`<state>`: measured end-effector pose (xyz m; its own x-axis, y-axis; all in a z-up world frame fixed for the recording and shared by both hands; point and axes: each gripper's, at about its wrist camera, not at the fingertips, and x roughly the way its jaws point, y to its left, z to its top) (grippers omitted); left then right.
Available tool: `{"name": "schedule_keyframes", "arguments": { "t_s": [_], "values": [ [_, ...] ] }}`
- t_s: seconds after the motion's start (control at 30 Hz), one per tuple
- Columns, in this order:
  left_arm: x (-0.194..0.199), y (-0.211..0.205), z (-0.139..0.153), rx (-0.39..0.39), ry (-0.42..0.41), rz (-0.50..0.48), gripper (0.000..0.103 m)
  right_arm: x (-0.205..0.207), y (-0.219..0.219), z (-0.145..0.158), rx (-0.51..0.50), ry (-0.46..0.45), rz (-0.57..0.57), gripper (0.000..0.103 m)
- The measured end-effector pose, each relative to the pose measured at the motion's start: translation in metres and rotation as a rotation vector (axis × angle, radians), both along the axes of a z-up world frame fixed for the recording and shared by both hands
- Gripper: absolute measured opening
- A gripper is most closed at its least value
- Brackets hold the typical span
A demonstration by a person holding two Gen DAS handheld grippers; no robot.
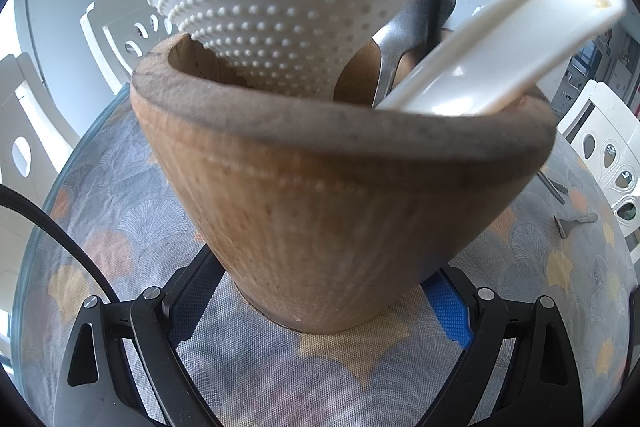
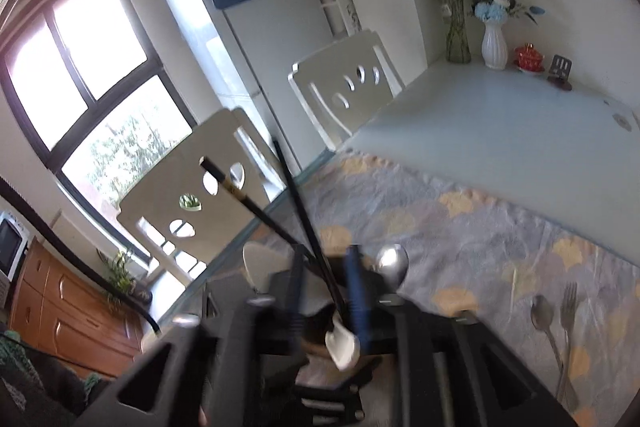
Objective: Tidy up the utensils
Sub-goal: 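Lower the chopstick into the wooden holder and open the right tool, then move the right tool down to the metal fork on the cloth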
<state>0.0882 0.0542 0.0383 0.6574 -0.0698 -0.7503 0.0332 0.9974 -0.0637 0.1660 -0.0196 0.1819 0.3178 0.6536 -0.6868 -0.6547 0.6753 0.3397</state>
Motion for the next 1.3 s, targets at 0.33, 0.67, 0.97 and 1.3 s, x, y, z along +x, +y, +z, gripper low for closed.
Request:
{"name": "schedule_keyframes", "arguments": {
  "t_s": [0.33, 0.67, 0.97, 1.3],
  "values": [
    [0.000, 0.000, -0.002, -0.004, 0.000, -0.001, 0.093, -0.023, -0.055, 0.080, 0.047, -0.182, -0.115, 0.070],
    [-0.001, -0.002, -0.003, -0.002, 0.000, 0.000, 0.094, -0.036, -0.135, 0.129, -0.064, -0.342, -0.353, 0.083],
    [-0.001, -0.001, -0.003, -0.002, 0.006, 0.000, 0.093, -0.002, -0.178, 0.101, -0.136, -0.209, -0.527, 0.085],
    [0.001, -0.006, -0.009, 0.001, 0.012, 0.001, 0.093, 0.020, -0.183, 0.005, -0.310, 0.066, -0.394, 0.085]
  ]
}}
